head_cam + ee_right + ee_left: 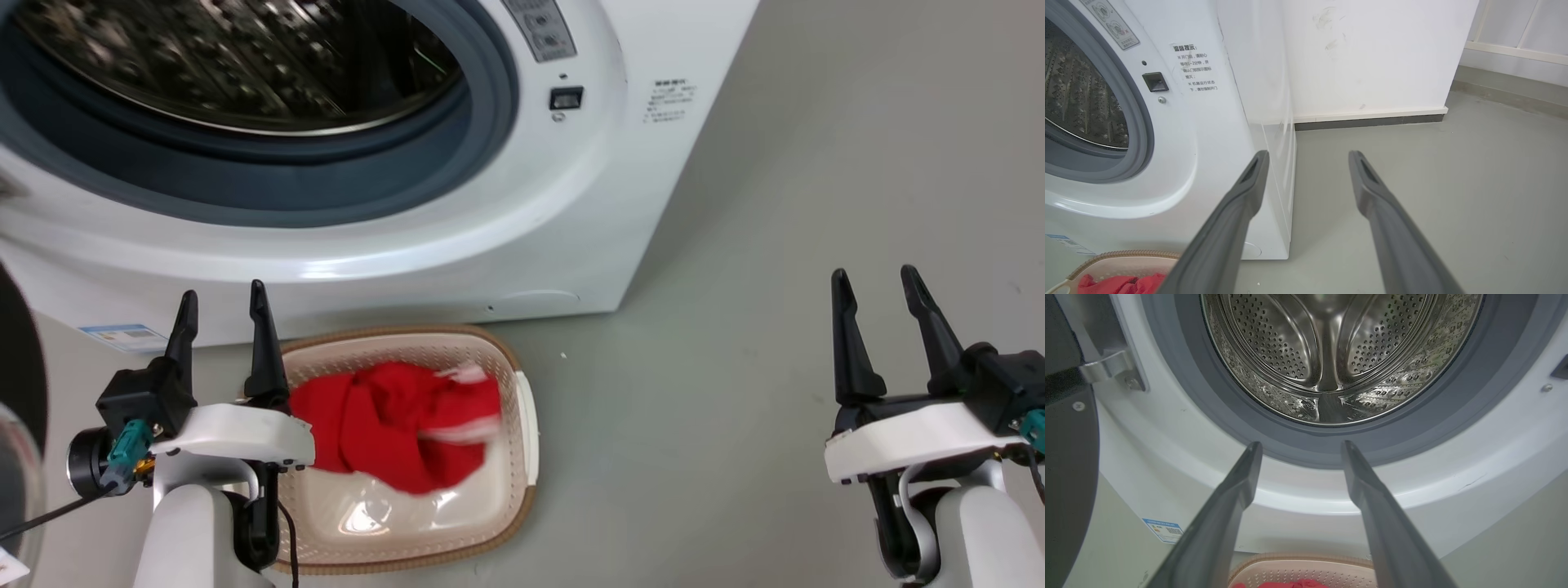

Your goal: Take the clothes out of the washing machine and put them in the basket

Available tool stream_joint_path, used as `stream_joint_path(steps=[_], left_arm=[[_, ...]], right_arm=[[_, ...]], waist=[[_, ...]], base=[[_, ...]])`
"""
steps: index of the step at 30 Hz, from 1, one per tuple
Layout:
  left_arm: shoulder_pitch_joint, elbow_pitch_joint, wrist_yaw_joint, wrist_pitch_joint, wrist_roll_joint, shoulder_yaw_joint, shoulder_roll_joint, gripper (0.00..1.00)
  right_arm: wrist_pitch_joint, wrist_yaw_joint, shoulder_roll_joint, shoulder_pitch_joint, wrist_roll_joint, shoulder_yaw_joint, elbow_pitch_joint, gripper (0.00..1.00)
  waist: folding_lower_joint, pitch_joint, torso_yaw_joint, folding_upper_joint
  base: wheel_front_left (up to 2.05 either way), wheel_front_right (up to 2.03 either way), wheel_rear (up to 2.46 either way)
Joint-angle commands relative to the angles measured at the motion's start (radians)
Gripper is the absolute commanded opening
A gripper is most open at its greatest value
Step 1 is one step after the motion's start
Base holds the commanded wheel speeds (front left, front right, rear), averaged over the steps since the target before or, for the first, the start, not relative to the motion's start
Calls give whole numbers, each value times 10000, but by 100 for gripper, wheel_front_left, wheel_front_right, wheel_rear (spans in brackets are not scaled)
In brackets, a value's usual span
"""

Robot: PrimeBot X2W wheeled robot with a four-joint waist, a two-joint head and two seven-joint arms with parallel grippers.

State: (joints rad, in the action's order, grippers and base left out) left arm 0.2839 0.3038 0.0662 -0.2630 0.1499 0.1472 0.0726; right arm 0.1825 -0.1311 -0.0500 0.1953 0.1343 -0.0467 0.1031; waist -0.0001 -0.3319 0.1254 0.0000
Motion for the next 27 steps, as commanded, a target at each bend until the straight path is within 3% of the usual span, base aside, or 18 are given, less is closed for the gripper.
stream_joint_path(steps=[1,12,27], left_arm=[[-202,-312,57,-25,-108,2,-76,100],[-904,-1832,-82,-25,-536,-334,-173,100],[-2778,-2410,-213,383,-1097,-748,33,100]], right_arm=[[-71,7,-5,-184,-105,-62,-93,100],[-481,7,-5,-755,-394,-53,-522,100],[-918,7,-5,-1725,-963,346,-743,100]], waist=[[1,455,-317,0],[1,1208,-653,0],[1,2456,-726,0]], base=[[0,0,0],[0,0,0],[0,0,0]])
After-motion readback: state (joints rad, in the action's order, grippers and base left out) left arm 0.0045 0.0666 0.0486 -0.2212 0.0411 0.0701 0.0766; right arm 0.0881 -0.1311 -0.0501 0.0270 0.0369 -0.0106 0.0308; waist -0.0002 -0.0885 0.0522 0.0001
